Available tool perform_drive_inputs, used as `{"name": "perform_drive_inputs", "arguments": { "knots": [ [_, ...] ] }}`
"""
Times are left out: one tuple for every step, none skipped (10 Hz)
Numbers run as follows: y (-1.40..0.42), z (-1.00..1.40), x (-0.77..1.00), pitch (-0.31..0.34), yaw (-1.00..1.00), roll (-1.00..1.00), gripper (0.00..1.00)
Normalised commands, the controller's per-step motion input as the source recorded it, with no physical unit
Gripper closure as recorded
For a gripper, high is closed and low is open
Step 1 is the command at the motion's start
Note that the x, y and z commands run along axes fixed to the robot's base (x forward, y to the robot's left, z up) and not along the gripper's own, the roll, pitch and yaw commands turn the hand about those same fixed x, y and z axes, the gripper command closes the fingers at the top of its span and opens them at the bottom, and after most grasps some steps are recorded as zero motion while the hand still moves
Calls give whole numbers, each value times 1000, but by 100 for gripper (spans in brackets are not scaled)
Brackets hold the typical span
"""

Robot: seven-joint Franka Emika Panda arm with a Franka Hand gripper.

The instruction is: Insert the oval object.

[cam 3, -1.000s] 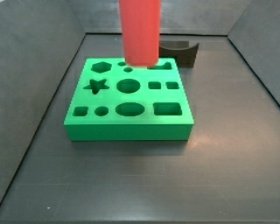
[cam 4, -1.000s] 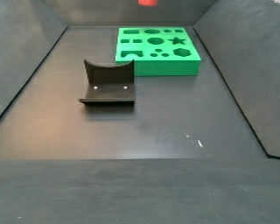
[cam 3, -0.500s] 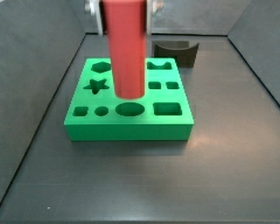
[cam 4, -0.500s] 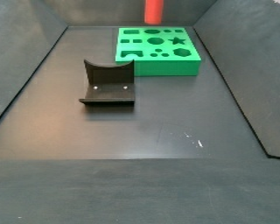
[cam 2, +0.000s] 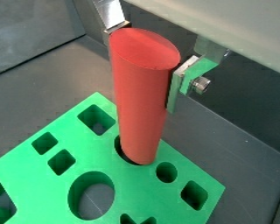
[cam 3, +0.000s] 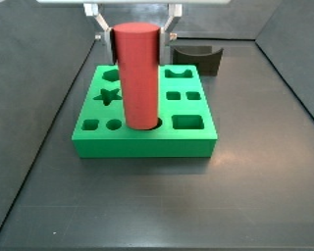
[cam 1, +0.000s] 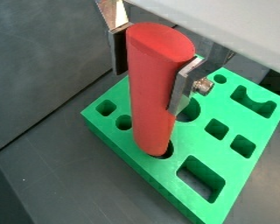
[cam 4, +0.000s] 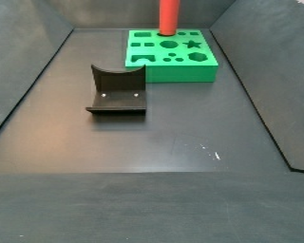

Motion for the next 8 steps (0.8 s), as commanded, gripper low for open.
{"name": "perform_drive_inputs", "arguments": {
  "knots": [
    [0, -149, 197, 106, 0, 103, 100],
    [0, -131, 220, 107, 0, 117, 100],
    [0, -109, 260, 114, 0, 131, 100],
    [0, -149, 369, 139, 0, 120, 100],
    [46, -180, 346, 149, -3, 109, 100],
    [0, -211, 240, 109, 0, 110, 100],
    [0, -323, 0, 0, 0, 59, 100],
    [-51, -317, 0, 0, -23, 23, 100]
  ]
}}
